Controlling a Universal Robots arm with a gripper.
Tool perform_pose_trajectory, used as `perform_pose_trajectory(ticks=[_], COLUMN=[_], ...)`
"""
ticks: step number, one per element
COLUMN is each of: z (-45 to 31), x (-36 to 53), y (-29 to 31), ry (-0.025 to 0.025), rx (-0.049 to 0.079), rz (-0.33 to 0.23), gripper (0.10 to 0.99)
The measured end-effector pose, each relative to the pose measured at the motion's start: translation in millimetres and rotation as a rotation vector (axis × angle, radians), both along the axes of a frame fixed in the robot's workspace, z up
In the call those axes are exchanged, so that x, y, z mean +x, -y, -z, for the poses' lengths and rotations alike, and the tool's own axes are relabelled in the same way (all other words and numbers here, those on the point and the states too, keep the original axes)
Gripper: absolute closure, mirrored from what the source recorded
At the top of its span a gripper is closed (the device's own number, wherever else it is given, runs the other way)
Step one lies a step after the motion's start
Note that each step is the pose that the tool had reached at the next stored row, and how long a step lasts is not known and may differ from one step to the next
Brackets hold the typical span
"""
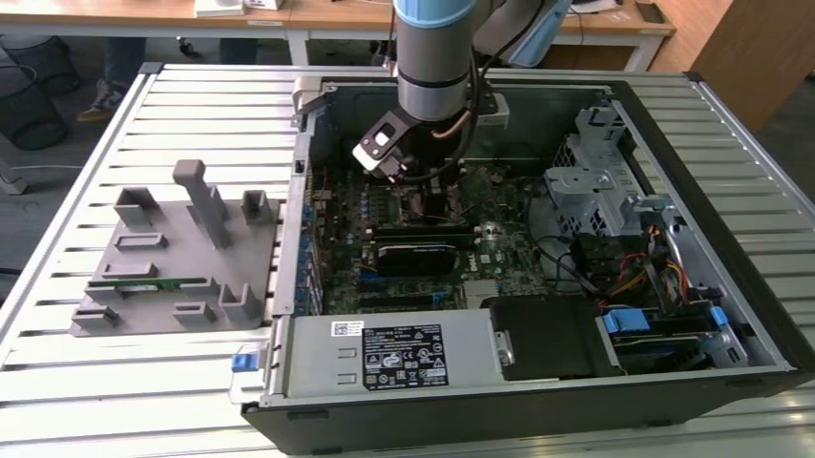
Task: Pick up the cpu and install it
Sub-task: 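Place the cpu into insertion slot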
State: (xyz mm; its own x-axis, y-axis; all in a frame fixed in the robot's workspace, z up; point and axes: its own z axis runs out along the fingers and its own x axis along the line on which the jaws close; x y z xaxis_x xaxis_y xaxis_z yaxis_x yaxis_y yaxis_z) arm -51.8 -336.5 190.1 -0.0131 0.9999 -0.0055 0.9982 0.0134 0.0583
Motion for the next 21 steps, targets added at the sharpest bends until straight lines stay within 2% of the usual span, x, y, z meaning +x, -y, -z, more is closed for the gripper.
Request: perform_pose_trajectory(ticks=[4, 5, 12, 18, 20, 21], z=[-0.2, -0.2, -0.1, -0.6, -1.0, -1.1], x=[-2.3, -2.4, -2.6, -2.6, -2.7, -2.7], y=[0.0, 0.0, -0.2, -0.3, -0.2, -0.2], ry=[0.0001, 0.0001, 0.0002, 0.0002, 0.0004, 0.0004], rx=[0.001, 0.002, 0.003, 0.004, 0.004, 0.004], rz=[0.001, 0.004, 0.042, 0.045, 0.045, 0.045], gripper=[0.482, 0.537, 0.537, 0.537, 0.525, 0.463])
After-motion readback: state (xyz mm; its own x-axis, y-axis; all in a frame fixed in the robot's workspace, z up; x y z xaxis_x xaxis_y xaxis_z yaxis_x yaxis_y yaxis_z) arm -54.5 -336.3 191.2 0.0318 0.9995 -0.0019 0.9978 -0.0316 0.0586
